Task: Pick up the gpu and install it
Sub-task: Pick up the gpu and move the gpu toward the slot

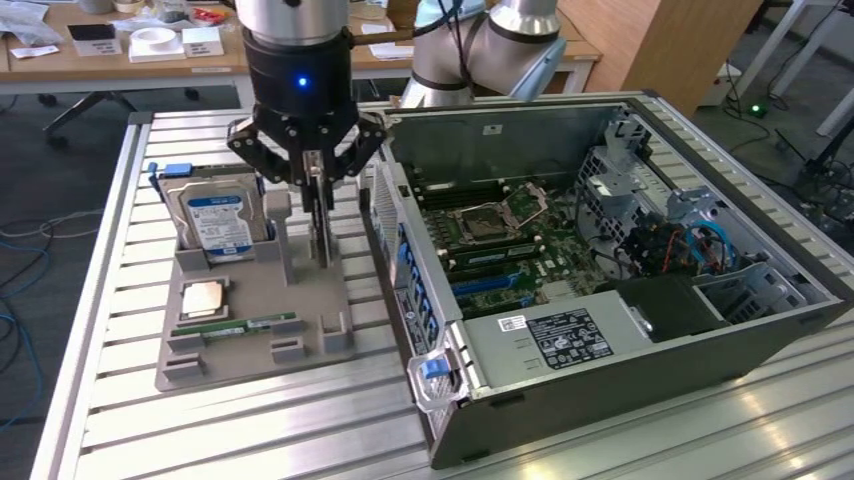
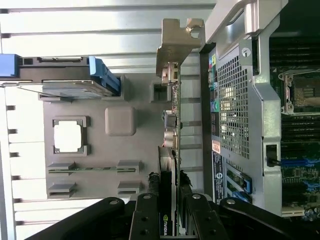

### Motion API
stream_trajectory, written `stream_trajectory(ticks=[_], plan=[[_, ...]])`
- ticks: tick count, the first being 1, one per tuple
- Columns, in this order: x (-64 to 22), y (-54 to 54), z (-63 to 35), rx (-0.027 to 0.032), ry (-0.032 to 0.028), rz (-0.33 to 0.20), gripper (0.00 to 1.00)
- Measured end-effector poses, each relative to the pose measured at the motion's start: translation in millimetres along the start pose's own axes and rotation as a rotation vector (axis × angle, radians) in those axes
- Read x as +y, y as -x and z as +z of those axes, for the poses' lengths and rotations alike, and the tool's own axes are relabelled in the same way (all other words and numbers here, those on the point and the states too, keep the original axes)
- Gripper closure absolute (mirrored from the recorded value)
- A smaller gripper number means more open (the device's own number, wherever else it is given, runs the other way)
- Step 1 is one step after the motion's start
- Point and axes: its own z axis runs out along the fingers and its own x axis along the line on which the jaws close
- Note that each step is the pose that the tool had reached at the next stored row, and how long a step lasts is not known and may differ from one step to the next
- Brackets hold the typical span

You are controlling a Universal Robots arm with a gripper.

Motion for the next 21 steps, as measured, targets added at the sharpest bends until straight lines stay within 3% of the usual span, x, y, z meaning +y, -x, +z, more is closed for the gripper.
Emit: stream_trajectory(ticks=[17,21], plan=[[2.0,1.1,-49.7,0.0,0.0,0.0,0.74],[2.2,1.2,-54.9,-0.0001,0.0002,0.0,0.74]])
